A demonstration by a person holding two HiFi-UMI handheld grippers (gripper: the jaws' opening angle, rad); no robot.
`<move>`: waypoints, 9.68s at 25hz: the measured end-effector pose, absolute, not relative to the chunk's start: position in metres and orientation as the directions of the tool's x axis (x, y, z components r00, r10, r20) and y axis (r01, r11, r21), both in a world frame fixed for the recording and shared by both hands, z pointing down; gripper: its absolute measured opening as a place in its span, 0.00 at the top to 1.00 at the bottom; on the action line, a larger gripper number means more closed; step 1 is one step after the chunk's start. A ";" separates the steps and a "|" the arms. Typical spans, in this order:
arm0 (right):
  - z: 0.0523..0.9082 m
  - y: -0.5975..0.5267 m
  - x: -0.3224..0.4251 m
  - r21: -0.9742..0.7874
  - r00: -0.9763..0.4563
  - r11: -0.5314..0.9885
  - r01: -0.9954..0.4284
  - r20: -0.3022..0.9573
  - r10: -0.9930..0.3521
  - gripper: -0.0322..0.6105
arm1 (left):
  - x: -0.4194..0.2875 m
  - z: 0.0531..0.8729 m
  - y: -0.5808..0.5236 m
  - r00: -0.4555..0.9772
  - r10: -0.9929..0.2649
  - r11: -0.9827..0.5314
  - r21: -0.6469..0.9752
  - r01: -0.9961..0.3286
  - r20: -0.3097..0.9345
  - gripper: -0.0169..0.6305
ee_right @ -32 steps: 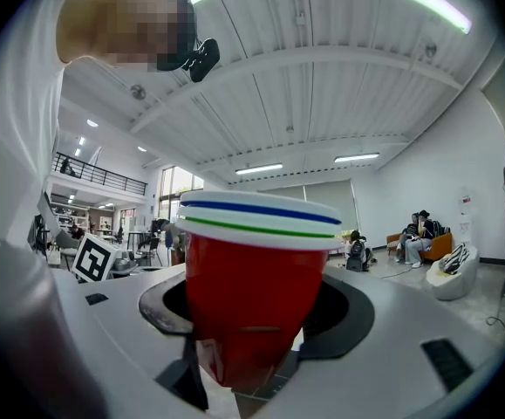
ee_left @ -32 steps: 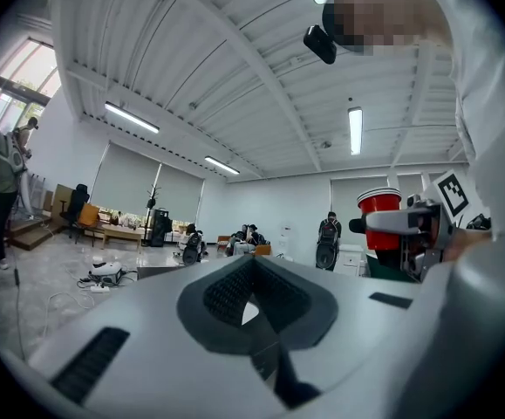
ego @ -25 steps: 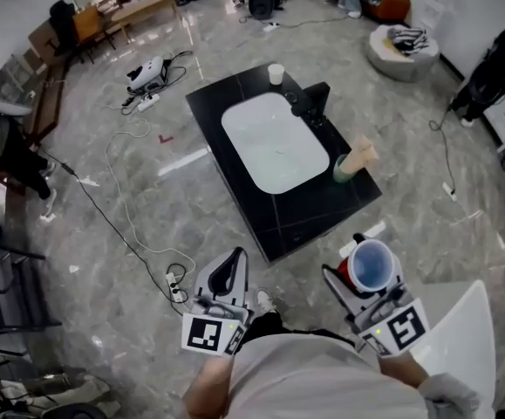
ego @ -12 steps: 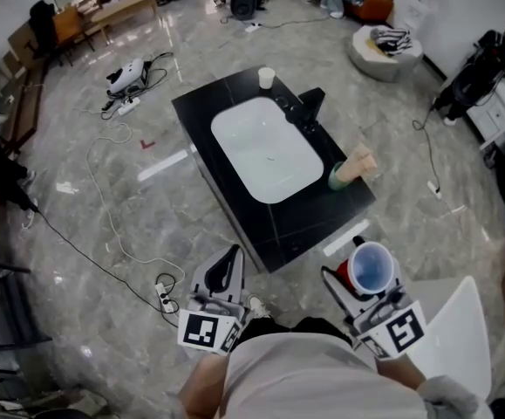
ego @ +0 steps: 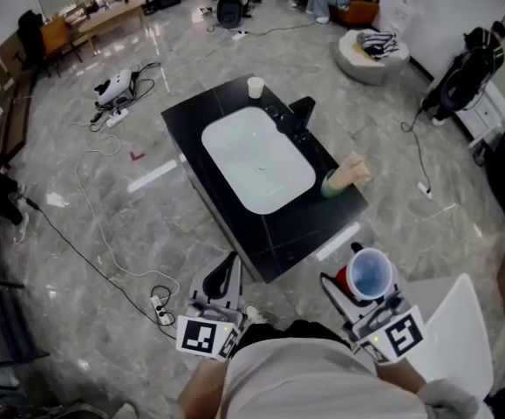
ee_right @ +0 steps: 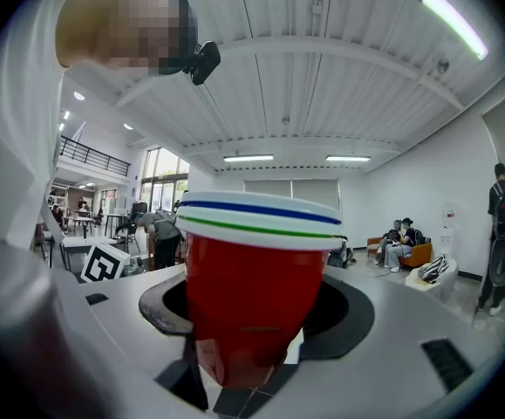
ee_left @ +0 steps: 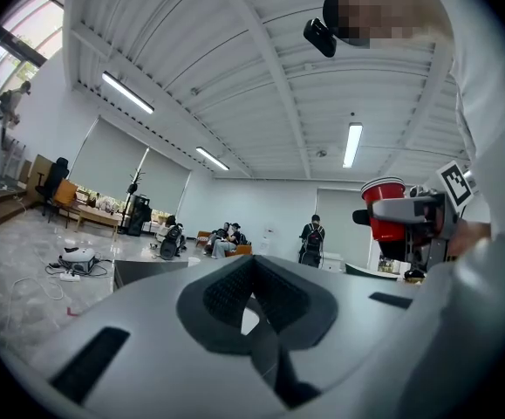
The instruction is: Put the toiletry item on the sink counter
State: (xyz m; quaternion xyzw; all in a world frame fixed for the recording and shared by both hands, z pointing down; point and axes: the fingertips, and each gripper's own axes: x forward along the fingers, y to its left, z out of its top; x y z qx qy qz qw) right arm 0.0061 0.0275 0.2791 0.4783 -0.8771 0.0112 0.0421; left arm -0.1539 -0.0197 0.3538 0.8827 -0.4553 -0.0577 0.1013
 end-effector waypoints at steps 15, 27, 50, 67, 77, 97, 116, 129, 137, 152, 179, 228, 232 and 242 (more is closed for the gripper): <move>0.275 0.012 0.009 0.024 -0.591 0.594 -0.804 0.089 -0.802 0.48 | -0.147 0.359 -0.017 0.541 -0.841 -0.522 0.256 -0.814 0.006 0.97; 0.275 -0.028 0.042 0.003 -0.646 0.647 -0.762 0.053 -0.762 0.48 | -0.118 0.332 -0.035 0.471 -0.882 -0.460 0.193 -0.867 0.014 0.97; 0.332 -0.094 0.053 0.056 -0.703 0.706 -0.706 0.065 -0.709 0.48 | -0.105 0.347 -0.043 0.383 -0.916 -0.362 0.164 -0.918 0.118 0.97; 0.407 -0.140 0.054 0.093 -0.683 0.692 -0.716 0.113 -0.722 0.48 | -0.098 0.375 -0.048 0.390 -0.905 -0.363 0.169 -0.916 0.172 0.97; 0.448 -0.153 0.052 0.088 -0.683 0.697 -0.711 0.150 -0.715 0.48 | -0.085 0.392 -0.059 0.431 -0.882 -0.395 0.199 -0.897 0.190 0.97; 0.534 -0.182 0.052 0.079 -0.667 0.693 -0.716 0.212 -0.714 0.48 | -0.072 0.452 -0.074 0.445 -0.854 -0.385 0.247 -0.889 0.271 0.97; 0.588 -0.188 0.040 0.106 -0.644 0.690 -0.716 0.283 -0.711 0.48 | -0.076 0.490 -0.081 0.458 -0.840 -0.372 0.306 -0.876 0.291 0.97; 0.600 -0.197 0.037 0.094 -0.632 0.674 -0.733 0.272 -0.725 0.48 | -0.078 0.502 -0.085 0.453 -0.839 -0.356 0.325 -0.876 0.301 0.97; 0.610 -0.196 0.039 0.077 -0.618 0.675 -0.734 0.338 -0.710 0.48 | -0.076 0.505 -0.087 0.457 -0.838 -0.358 0.332 -0.873 0.298 0.97; 0.616 -0.191 0.036 0.060 -0.628 0.690 -0.721 0.366 -0.687 0.48 | -0.080 0.513 -0.081 0.453 -0.839 -0.345 0.350 -0.871 0.302 0.97; 0.626 -0.179 0.038 0.039 -0.637 0.724 -0.689 0.444 -0.630 0.46 | -0.076 0.514 -0.070 0.451 -0.840 -0.338 0.359 -0.870 0.303 0.97; 0.635 -0.160 0.052 -0.039 -0.603 0.673 -0.739 0.484 -0.634 0.39 | -0.078 0.512 -0.042 0.459 -0.840 -0.344 0.370 -0.863 0.290 0.97; 0.633 -0.159 0.055 -0.042 -0.598 0.665 -0.745 0.483 -0.639 0.39 | -0.079 0.509 -0.041 0.459 -0.840 -0.346 0.364 -0.865 0.290 0.97; 0.632 -0.145 0.061 -0.075 -0.561 0.608 -0.790 0.487 -0.669 0.39 | -0.087 0.493 -0.037 0.453 -0.851 -0.357 0.339 -0.871 0.267 0.97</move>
